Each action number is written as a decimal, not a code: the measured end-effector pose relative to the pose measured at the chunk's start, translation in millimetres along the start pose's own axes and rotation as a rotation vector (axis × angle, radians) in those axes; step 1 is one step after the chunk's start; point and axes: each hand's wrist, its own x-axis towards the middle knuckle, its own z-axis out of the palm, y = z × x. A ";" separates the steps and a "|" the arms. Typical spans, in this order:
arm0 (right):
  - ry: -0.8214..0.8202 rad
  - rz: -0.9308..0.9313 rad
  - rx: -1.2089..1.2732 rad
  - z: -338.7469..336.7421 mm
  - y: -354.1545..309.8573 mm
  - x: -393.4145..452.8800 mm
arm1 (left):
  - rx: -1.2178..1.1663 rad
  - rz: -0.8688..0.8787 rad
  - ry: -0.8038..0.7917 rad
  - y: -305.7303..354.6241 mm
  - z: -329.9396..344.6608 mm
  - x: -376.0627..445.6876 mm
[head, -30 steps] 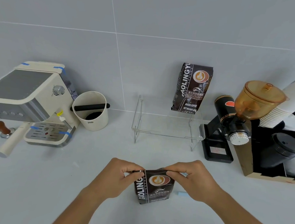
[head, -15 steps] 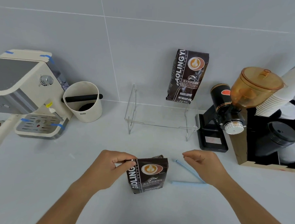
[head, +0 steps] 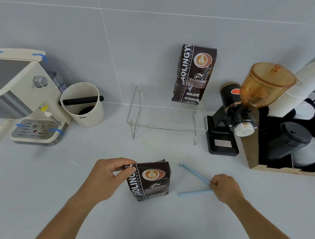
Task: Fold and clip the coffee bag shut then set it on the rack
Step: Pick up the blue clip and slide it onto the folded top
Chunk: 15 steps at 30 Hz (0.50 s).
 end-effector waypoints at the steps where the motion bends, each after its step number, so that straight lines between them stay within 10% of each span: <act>1: -0.002 0.000 -0.007 0.3 -0.7 -1.1 | -0.004 -0.001 0.001 0.4 0.2 -0.6; 15: 0.110 -0.095 0.362 -26.5 -7.7 -26.5 | -0.236 -0.125 0.061 -12.3 5.1 -7.1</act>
